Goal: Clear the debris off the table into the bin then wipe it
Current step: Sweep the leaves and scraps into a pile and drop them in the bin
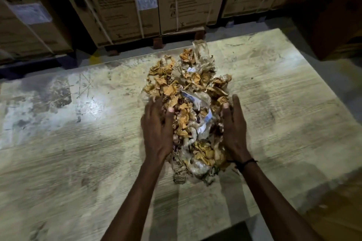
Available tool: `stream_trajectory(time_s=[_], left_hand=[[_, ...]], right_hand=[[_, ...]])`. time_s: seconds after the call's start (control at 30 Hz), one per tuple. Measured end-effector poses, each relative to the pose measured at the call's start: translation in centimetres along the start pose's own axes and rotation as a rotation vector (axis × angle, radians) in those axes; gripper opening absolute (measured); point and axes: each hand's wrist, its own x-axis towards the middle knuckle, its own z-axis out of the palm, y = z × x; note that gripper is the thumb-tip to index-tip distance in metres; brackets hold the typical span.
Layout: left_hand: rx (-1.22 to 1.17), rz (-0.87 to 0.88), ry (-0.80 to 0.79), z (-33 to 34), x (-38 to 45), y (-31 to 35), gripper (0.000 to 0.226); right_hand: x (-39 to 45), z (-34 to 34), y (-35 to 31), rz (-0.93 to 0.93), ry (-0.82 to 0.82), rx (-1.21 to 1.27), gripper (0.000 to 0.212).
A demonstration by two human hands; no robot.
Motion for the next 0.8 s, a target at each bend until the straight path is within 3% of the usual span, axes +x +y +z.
stream_trajectory(time_s=[0.07, 0.13, 0.3, 0.4, 0.6, 0.8], left_hand=[[-0.081, -0.041, 0.071, -1.1, -1.6, -0.1, 0.057], [-0.094, -0.104, 0.038, -0.7, -3.3, 0.2, 0.063], [0.26, -0.038, -0.074, 3.1, -4.6, 0.9, 0.076], [0.216, -0.035, -0.087, 2.9, -4.4, 1.1, 0.076], [0.19, -0.119, 0.0, -0.5, -8.1, 0.6, 0.074], [0.471, -0.084, -0.121, 1.4, -9.6, -0.4, 0.075]], right_hand=[[-1.0, -1.0, 0.5, 0.024, 0.011, 0.013, 0.068], [-2.4, -0.6, 1.0, 0.02, -0.019, -0.037, 0.069], [-4.3, 3.7, 0.9, -0.036, -0.111, -0.315, 0.087], [-4.5, 3.7, 0.7, -0.027, -0.117, -0.268, 0.08], [-6.9, 1.4, 1.5, -0.018, -0.012, -0.12, 0.076], [-8.7, 4.0, 2.8, -0.213, 0.048, -0.437, 0.068]])
